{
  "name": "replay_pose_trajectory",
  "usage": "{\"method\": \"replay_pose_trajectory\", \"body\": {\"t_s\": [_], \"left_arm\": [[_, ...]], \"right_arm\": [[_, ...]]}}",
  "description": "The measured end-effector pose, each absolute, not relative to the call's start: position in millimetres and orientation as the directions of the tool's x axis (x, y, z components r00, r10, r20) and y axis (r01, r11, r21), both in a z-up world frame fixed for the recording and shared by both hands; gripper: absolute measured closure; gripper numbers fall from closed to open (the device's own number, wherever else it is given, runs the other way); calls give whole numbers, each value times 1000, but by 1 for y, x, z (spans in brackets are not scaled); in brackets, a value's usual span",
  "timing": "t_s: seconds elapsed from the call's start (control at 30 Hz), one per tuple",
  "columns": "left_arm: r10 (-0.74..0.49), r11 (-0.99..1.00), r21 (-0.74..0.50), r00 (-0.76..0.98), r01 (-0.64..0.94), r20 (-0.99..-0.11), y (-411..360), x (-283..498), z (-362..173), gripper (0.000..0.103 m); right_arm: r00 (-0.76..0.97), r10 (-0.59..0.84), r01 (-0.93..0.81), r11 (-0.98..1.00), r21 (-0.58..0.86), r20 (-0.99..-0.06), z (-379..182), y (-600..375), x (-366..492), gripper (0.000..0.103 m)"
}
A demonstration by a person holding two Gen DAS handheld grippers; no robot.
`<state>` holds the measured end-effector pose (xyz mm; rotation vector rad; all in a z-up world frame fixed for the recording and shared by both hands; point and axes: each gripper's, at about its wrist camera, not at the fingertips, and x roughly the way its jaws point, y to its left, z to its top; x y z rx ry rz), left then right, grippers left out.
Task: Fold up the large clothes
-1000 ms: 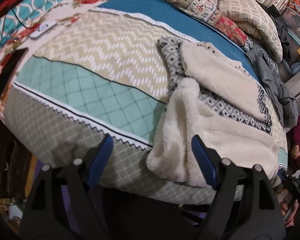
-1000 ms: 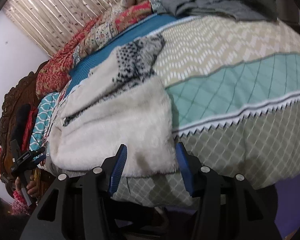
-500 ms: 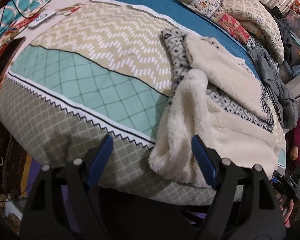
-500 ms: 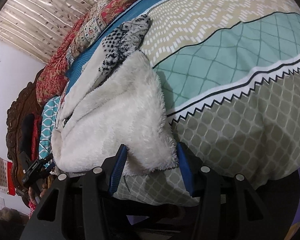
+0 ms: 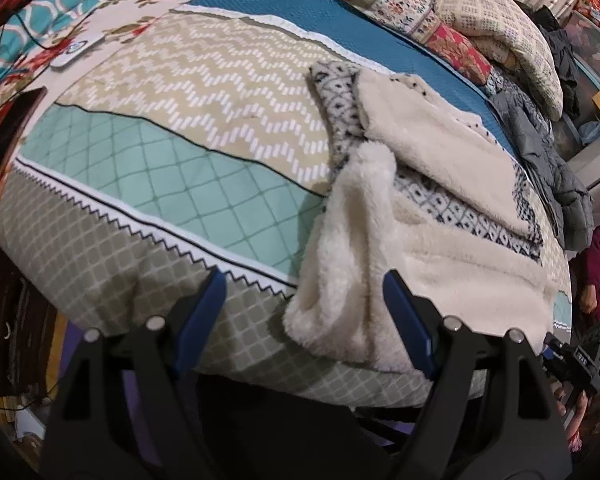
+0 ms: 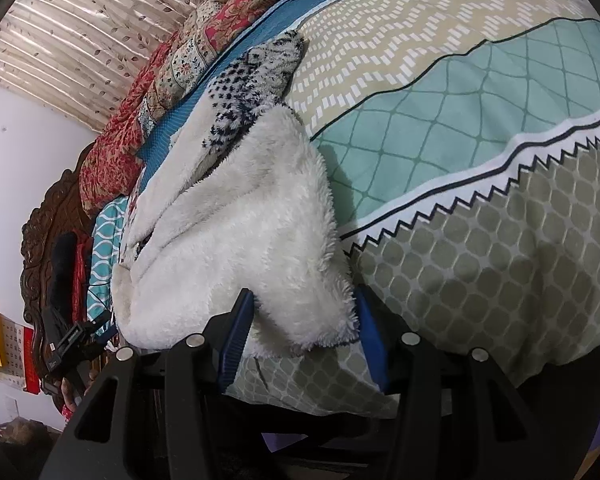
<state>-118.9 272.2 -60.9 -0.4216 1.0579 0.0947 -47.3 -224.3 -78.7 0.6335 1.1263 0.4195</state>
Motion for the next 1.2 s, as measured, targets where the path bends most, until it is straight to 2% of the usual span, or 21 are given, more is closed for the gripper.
{"method": "replay_pose_trajectory", "body": {"t_s": [0.3, 0.5, 0.97, 1.07, 1.13, 1.2], "left_arm": [[-117, 927, -261, 452, -270, -884, 262, -106, -77, 26], [-101, 937, -236, 447, -258, -889, 257, -109, -77, 26], [-107, 942, -226, 418, -247, -902, 247, -102, -77, 26], [-100, 942, -232, 454, -245, -885, 248, -105, -66, 26], [-104, 941, -238, 467, -239, -878, 249, -105, -61, 26], [-117, 943, -243, 454, -229, -883, 248, -103, -64, 26]], "right_arm": [[404, 581, -39, 783, 621, -706, -66, -222, -43, 55], [409, 585, -49, 780, 623, -700, -66, -220, -35, 65], [423, 612, -39, 749, 661, -669, -67, -226, -35, 64], [434, 603, -35, 754, 656, -669, -66, -228, -36, 59], [441, 605, -33, 749, 662, -663, -66, -229, -36, 51], [443, 611, -28, 741, 671, -656, -67, -231, -36, 47]]}}
